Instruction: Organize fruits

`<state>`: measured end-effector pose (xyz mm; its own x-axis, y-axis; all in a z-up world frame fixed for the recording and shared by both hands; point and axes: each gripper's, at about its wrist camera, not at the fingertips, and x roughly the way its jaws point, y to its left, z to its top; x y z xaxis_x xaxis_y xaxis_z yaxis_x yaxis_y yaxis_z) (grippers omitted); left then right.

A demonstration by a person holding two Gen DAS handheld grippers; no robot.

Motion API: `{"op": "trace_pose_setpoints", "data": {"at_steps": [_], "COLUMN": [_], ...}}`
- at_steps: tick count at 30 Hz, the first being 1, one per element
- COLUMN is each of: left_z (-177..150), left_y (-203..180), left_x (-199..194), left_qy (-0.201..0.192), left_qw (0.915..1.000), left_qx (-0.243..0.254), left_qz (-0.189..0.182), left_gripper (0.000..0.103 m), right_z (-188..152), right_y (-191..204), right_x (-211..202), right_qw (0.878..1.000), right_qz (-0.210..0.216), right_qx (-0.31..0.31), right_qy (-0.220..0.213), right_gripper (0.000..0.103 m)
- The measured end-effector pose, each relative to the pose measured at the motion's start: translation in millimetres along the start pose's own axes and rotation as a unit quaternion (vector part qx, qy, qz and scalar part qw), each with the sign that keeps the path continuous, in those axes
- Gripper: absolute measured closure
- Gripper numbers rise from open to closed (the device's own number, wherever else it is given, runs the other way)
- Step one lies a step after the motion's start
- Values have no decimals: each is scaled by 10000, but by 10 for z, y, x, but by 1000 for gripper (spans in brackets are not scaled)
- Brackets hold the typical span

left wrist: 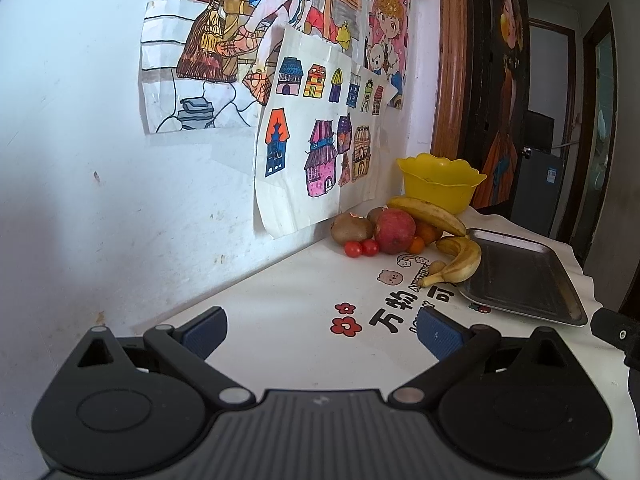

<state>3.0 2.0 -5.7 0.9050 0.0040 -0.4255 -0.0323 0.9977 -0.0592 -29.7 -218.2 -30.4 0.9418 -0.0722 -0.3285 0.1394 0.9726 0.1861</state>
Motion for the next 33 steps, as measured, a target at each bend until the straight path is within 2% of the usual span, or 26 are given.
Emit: {"op": "trace_pose_setpoints", "data": {"at_steps": [33], "left_z": [-2], "left_y": [-24], "left_x": [-63], "left_qy": [-53], "left_qw": [10000], "left_qx": [56], "left_qz": [-49], "left_gripper": [0], "right_z": [12], "right_y": [13], "right_x": [-44], "right_qw": [10000], "right_qz": [78], "right_qx": [0], "right_qy": [47], "right_gripper": [1]}}
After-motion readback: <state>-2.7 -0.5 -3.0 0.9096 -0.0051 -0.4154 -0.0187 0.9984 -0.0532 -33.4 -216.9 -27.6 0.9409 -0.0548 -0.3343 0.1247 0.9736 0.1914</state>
